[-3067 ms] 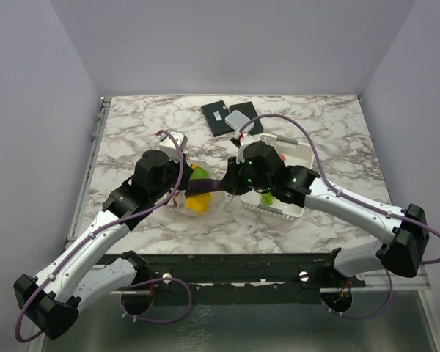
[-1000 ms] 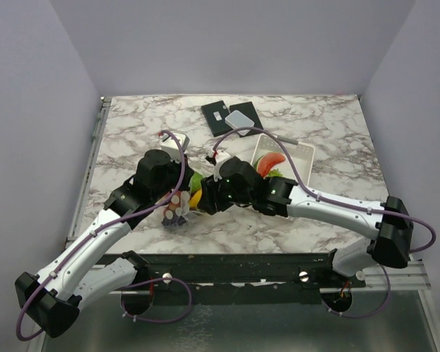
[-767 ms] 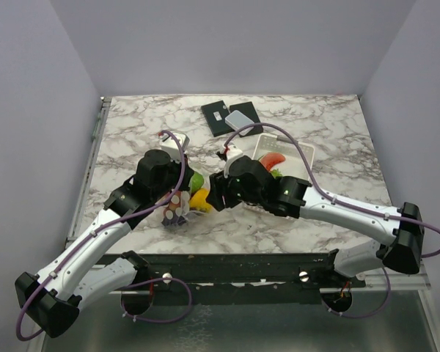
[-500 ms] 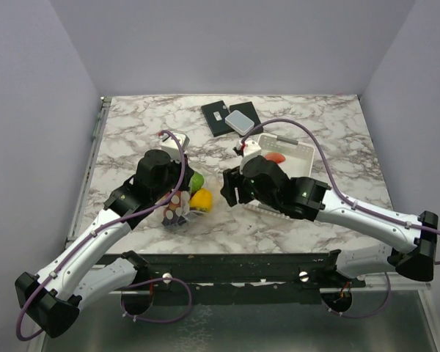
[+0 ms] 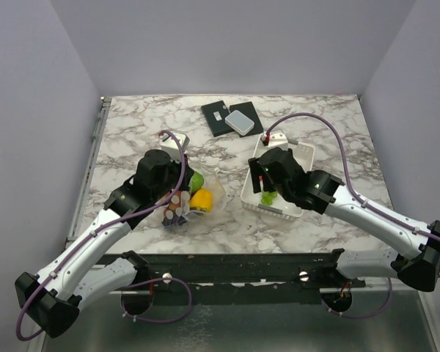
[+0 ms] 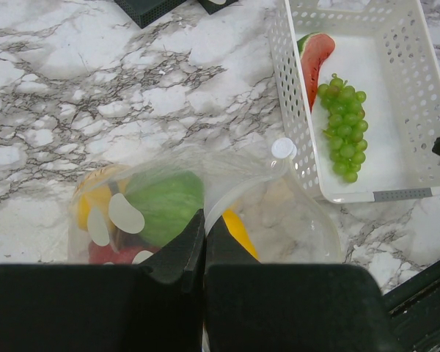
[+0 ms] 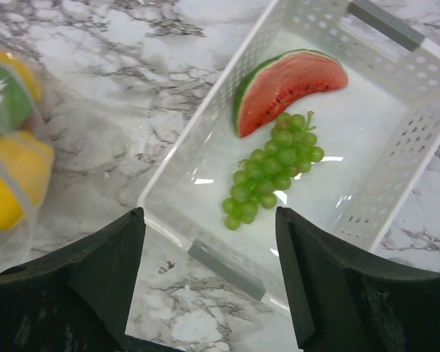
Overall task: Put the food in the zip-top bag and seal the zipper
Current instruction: Pick up the fake fruit from the bin.
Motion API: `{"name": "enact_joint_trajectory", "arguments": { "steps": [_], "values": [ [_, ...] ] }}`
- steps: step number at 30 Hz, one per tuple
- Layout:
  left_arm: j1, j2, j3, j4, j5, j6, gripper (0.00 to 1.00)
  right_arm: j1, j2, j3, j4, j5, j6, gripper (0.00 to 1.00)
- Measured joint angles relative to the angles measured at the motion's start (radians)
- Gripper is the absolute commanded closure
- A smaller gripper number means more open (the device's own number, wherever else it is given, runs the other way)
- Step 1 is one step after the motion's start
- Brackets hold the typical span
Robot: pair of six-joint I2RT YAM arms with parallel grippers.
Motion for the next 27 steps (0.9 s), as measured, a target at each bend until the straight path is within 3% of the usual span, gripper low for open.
{"name": "enact_joint_trajectory", "arguments": {
  "steps": [16,27],
  "values": [
    [0.0,0.0,0.0,0.0,0.0,0.0,1.0,-0.303,0.096,-0.137,0.055,-0.086,-0.027,0.18],
    [0.0,0.0,0.0,0.0,0.0,0.0,1.0,-0.367,0.262,-0.176,0.165,-0.183,0.081,0.16]
  ]
}}
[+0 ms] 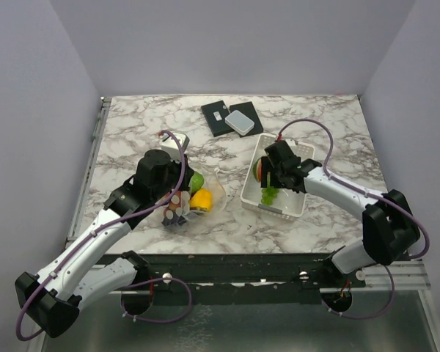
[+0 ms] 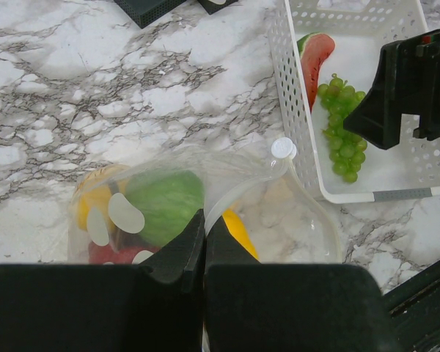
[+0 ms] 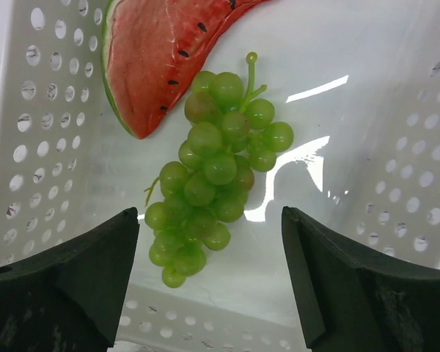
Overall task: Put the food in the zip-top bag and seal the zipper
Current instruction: Pick up the fake fruit from the bin.
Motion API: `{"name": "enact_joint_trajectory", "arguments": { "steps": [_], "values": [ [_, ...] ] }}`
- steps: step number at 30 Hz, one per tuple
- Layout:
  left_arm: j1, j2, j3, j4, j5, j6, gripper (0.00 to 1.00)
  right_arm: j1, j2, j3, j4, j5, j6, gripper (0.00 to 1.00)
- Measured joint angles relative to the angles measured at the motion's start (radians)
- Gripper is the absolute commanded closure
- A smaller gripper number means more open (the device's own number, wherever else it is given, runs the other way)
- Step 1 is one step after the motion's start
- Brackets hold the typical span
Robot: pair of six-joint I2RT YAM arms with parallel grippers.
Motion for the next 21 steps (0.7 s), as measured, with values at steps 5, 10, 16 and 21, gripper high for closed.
{"name": "enact_joint_trajectory", "arguments": {
  "steps": [5,10,16,21],
  "values": [
    [0.0,0.0,0.0,0.0,0.0,0.0,1.0,-0.005,0.059,-0.002,0.051,-0.022,0.047,0.15],
    [0.0,0.0,0.0,0.0,0.0,0.0,1.0,-0.016,0.113,-0.002,0.089,-0.027,0.077,0.15],
    [0.0,0.0,0.0,0.0,0.0,0.0,1.0,-0.028,0.164,-0.002,0.116,-0.027,0.092,0.21],
    [0.0,0.002,0.0,0.0,0.0,0.0,1.0,-0.038,0.192,-0.002,0.13,-0.026,0.094,0.36]
  ]
}}
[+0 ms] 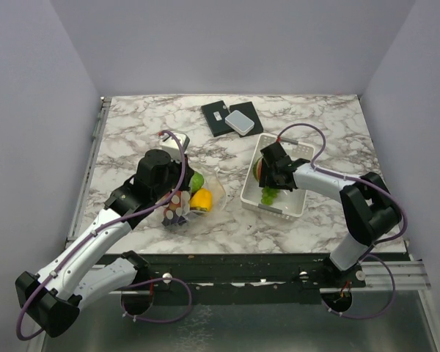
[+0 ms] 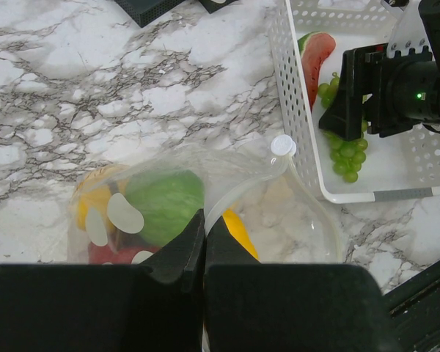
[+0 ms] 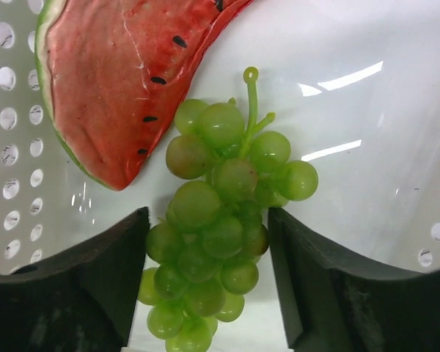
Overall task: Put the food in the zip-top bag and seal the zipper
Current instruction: Pick up the fake fruit from the bin.
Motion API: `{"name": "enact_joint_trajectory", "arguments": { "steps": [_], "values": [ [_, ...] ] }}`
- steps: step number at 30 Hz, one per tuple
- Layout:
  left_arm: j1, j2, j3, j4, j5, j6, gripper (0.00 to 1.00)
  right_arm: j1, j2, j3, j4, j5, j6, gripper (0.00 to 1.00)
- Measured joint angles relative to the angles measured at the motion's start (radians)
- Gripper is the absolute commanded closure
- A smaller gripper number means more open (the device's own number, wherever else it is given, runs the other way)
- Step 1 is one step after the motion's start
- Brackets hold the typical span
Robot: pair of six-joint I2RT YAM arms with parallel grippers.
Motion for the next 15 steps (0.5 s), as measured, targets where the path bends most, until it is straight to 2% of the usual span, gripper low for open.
{"name": "enact_joint_trajectory", "arguments": {
  "steps": [6,12,14,15],
  "values": [
    [0.0,0.008,0.0,0.003,0.0,0.0,1.0,-0.005,0.005,0.0,0.005,0.002,0.0,0.53],
    [0.0,0.008,0.0,0.007,0.0,0.0,1.0,-0.008,0.001,-0.008,0.01,0.007,-0.011,0.89],
    [0.0,0.008,0.0,0.007,0.0,0.0,1.0,-0.009,-0.012,-0.014,0.011,0.006,-0.016,0.98],
    [0.0,0.008,0.0,0.007,0.0,0.0,1.0,-0.009,-0.022,-0.018,0.011,0.005,-0.017,0.99]
  ]
}}
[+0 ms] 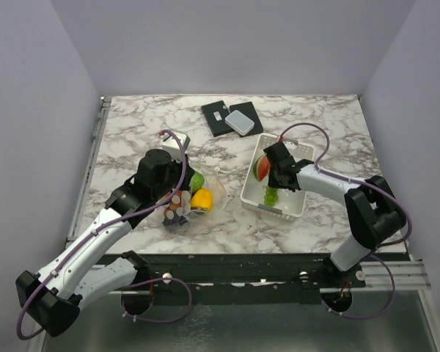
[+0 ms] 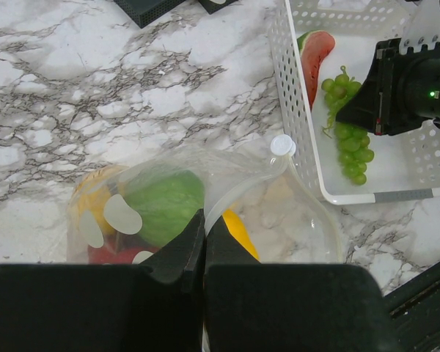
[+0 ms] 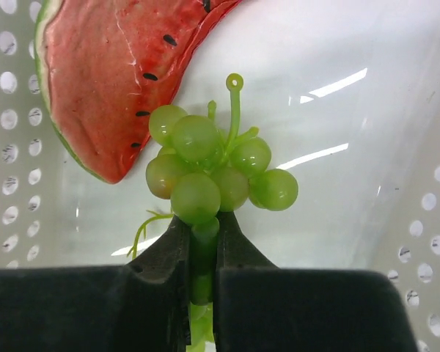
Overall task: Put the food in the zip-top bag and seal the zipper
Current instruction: Pick up the fake fruit from the bin.
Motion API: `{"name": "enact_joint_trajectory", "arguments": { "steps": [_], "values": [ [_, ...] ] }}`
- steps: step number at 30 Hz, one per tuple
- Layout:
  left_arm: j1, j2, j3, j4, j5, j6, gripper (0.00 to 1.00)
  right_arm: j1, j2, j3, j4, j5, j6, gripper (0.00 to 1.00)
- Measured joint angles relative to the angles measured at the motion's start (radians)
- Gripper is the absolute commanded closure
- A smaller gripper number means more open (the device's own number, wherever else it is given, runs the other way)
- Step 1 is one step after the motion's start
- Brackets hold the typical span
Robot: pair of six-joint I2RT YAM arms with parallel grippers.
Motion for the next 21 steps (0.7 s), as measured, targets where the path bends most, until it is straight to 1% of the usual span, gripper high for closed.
{"name": "enact_joint_trajectory", "arguments": {
  "steps": [5,12,17,21],
  "values": [
    [0.0,0.0,0.0,0.0,0.0,0.0,1.0,0.0,-0.071,-0.012,0.0,-0.005,-0.012,0.99],
    [0.0,0.0,0.0,0.0,0.0,0.0,1.0,0.0,-0.227,-0.013,0.003,-0.034,-0.046,0.99],
    [0.0,0.006,0.0,0.001,0.0,-0.003,1.0,0.0,-0.331,-0.011,0.003,-0.093,-0.082,0.99],
    [0.0,0.01,0.0,0.002,0.0,-0.006,1.0,0.0,-0.414,-0.011,0.009,-0.175,-0.108,0.99]
  ]
}}
